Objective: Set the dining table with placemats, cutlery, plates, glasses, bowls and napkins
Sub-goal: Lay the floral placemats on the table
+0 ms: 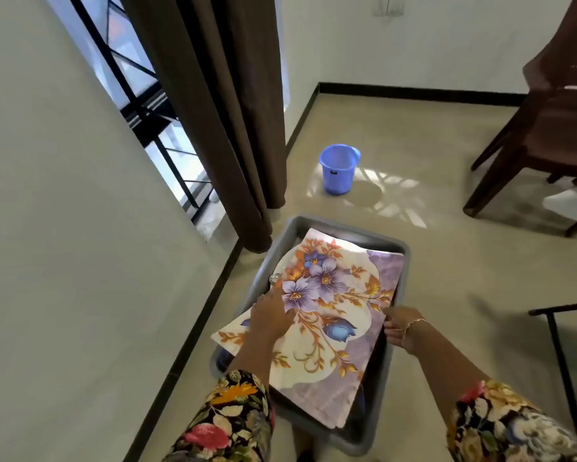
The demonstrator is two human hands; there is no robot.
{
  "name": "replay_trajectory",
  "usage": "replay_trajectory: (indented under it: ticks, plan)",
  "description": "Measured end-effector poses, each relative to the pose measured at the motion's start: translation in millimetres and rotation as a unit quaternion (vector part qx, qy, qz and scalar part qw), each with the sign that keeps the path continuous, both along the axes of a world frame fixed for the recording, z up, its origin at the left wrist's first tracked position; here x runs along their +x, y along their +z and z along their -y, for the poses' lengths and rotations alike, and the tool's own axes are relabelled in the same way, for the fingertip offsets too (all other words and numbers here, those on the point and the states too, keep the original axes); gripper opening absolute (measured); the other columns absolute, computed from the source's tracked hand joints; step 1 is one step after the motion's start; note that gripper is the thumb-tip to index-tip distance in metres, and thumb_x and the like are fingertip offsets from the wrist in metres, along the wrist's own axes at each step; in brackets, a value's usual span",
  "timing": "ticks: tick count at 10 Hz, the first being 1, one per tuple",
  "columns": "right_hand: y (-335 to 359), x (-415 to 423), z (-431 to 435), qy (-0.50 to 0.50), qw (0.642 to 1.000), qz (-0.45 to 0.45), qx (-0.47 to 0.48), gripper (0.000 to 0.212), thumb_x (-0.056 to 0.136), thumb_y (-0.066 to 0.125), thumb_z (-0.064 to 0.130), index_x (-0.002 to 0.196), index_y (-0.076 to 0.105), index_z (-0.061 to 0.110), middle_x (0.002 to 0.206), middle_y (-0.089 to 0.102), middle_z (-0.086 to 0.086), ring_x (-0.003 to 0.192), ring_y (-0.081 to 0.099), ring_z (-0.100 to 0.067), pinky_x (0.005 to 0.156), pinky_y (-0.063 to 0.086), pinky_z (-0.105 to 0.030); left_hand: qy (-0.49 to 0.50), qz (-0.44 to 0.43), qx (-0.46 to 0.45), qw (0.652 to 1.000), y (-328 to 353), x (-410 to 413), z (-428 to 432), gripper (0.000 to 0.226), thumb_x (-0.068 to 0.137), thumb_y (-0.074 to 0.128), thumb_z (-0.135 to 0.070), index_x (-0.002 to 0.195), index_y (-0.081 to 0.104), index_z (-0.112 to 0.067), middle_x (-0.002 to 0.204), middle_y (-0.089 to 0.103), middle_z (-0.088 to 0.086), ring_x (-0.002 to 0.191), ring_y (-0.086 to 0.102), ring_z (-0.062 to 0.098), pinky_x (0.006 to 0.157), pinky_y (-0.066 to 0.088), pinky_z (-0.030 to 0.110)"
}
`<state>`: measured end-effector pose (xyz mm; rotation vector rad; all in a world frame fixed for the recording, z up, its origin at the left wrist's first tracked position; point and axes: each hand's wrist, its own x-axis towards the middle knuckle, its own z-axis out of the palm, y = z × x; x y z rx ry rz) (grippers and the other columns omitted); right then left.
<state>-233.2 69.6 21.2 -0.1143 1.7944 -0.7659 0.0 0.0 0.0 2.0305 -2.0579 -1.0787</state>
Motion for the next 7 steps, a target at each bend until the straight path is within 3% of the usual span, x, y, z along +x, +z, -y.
replay_trajectory:
  ticks: [1,2,3,4,5,6,7]
  plan:
    - [-19,3,16,-0.039,0.999,0.0,0.019,0.042,0.09,0.059,0.022,0.119,0.052,-0.007,0.094,0.055,-0.022,0.085,0.052,-0.034,0.088,0.047,-0.04,0.0,0.0,0.016,1.0,-14,12,28,0.047,0.09,0.056,-0.026,0.135,0.047,-0.016,0.13,0.053,0.006,0.12,0.052,0.026,0.099,0.042,0.034]
    - [-32,12,24,-0.07,0.997,-0.003,0.041,0.044,0.091,0.056,0.014,0.128,0.046,-0.009,0.124,0.052,-0.024,0.111,0.049,-0.036,0.101,0.037,-0.042,-0.016,0.004,0.064,0.998,-29,20,49,0.047,0.089,0.057,-0.029,0.134,0.049,-0.019,0.134,0.052,0.005,0.122,0.05,0.023,0.102,0.041,0.034]
    - [-39,22,31,-0.113,0.993,0.011,0.039,0.04,0.09,0.056,0.008,0.125,0.048,-0.011,0.108,0.058,-0.018,0.088,0.053,-0.03,0.066,0.047,-0.032,-0.03,-0.021,0.113,0.993,-46,23,66,0.049,0.088,0.06,-0.029,0.135,0.049,-0.021,0.135,0.053,0.005,0.121,0.051,0.022,0.102,0.042,0.035]
    - [-49,25,32,-0.108,0.992,-0.009,0.064,0.04,0.088,0.058,0.009,0.123,0.051,-0.01,0.118,0.059,-0.019,0.08,0.053,-0.029,0.063,0.044,-0.031,-0.023,-0.007,0.147,0.989,-57,23,75,0.05,0.087,0.06,-0.03,0.135,0.048,-0.019,0.135,0.052,0.006,0.122,0.05,0.025,0.103,0.041,0.038]
    - [-51,23,33,-0.104,0.99,-0.041,0.082,0.038,0.091,0.047,0.001,0.128,0.045,-0.009,0.133,0.048,-0.022,0.065,0.045,-0.021,0.062,0.039,-0.03,-0.033,0.047,0.181,0.982,-66,22,80,0.056,0.087,0.06,-0.031,0.138,0.044,-0.016,0.139,0.047,0.008,0.127,0.045,0.027,0.108,0.035,0.041]
    - [-67,21,30,-0.085,0.991,-0.052,0.084,0.037,0.088,0.05,-0.004,0.124,0.048,-0.012,0.122,0.054,-0.019,0.069,0.048,-0.026,0.068,0.044,-0.033,-0.048,0.102,0.186,0.976,-68,18,84,0.058,0.087,0.058,-0.035,0.14,0.041,-0.019,0.141,0.045,0.008,0.129,0.043,0.029,0.109,0.033,0.039]
    - [-66,29,26,-0.098,0.99,-0.082,0.058,0.035,0.085,0.051,-0.012,0.12,0.049,-0.014,0.111,0.056,-0.019,0.09,0.05,-0.032,0.09,0.044,-0.047,-0.011,0.11,0.199,0.974,-73,13,87,0.061,0.085,0.054,-0.046,0.137,0.043,-0.018,0.138,0.046,0.009,0.127,0.044,0.032,0.105,0.037,0.045]
